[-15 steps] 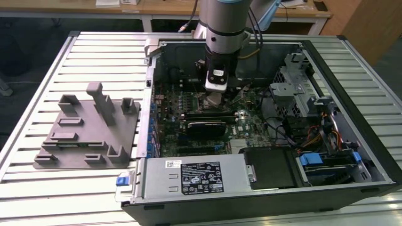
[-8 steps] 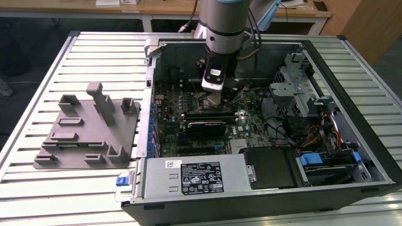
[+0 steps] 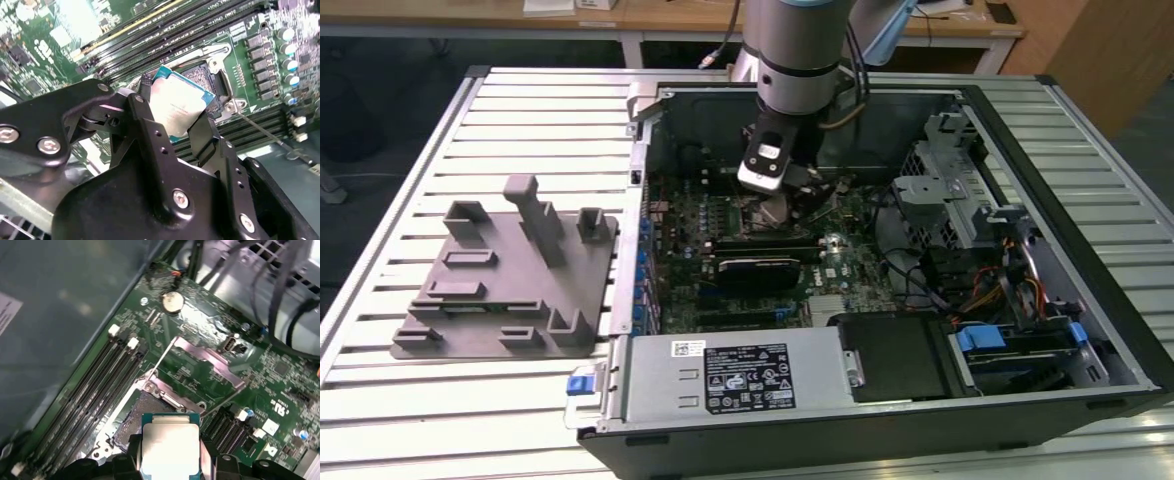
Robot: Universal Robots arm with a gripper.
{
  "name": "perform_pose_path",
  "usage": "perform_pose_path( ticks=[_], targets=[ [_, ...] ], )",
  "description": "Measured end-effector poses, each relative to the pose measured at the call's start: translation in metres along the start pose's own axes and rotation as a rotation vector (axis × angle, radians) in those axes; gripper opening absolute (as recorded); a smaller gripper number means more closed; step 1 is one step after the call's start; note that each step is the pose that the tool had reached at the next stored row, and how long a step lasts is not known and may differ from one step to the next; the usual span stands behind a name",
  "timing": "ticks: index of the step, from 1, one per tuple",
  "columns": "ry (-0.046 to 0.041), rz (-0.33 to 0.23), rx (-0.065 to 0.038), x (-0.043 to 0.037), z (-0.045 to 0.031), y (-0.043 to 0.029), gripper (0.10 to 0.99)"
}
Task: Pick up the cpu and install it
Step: 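Place the cpu into insertion slot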
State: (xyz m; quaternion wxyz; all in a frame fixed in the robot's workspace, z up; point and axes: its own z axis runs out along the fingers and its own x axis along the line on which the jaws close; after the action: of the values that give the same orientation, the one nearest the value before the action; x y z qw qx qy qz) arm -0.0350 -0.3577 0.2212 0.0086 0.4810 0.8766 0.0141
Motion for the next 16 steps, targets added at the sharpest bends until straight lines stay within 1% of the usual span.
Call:
perform_pose_path(
  ticks=[16],
  targets=[
    [-0.0088, 0.271, 0.0, 0.0, 0.0013, 0.0, 0.545]
  ],
)
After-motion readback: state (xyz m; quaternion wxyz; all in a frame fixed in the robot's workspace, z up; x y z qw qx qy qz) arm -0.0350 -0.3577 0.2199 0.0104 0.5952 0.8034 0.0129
